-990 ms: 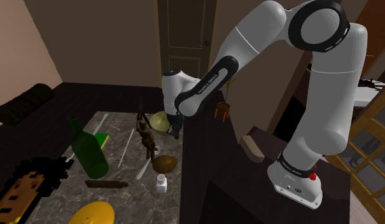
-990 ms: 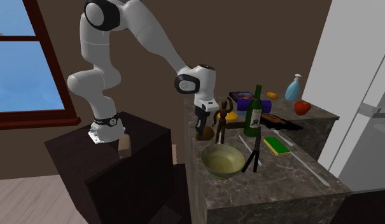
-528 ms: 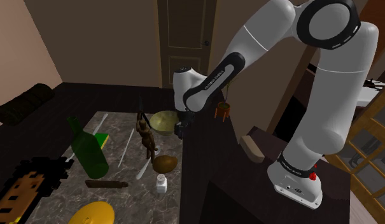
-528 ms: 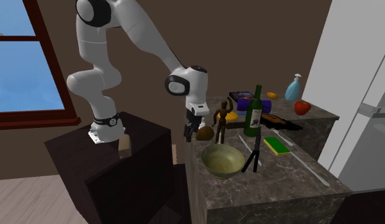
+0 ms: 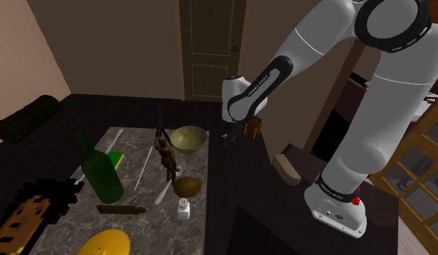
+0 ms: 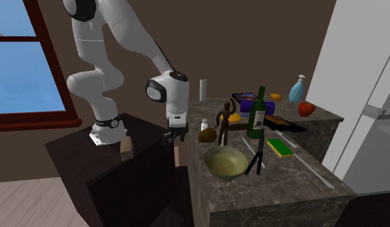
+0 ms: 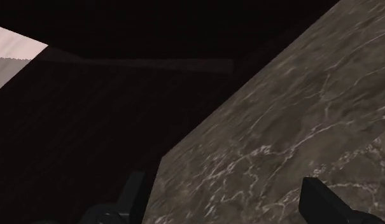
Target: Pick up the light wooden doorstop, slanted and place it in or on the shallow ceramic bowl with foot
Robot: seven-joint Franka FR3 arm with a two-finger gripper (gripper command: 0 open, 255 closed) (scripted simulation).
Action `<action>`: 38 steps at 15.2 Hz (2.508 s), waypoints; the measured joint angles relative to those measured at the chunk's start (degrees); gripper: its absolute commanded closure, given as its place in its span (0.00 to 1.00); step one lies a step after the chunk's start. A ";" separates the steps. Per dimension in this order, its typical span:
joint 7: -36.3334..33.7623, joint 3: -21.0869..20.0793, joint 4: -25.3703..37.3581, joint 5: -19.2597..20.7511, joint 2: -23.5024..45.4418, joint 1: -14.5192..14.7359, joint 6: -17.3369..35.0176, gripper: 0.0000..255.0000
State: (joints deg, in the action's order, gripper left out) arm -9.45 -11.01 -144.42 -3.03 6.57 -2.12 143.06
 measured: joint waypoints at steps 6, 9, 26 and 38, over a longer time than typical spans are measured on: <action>1.98 3.64 -8.27 -3.69 -5.63 -4.38 0.19 0.00; 2.84 5.88 -13.17 -4.80 -10.26 -6.64 -0.85 0.00; 5.09 13.21 -25.75 -4.99 -12.88 -14.02 5.25 0.00; 5.15 13.17 -25.79 -5.16 -12.55 -13.93 5.66 1.00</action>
State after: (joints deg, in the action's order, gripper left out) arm -4.30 2.16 -170.21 -8.19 -5.97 -16.05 148.72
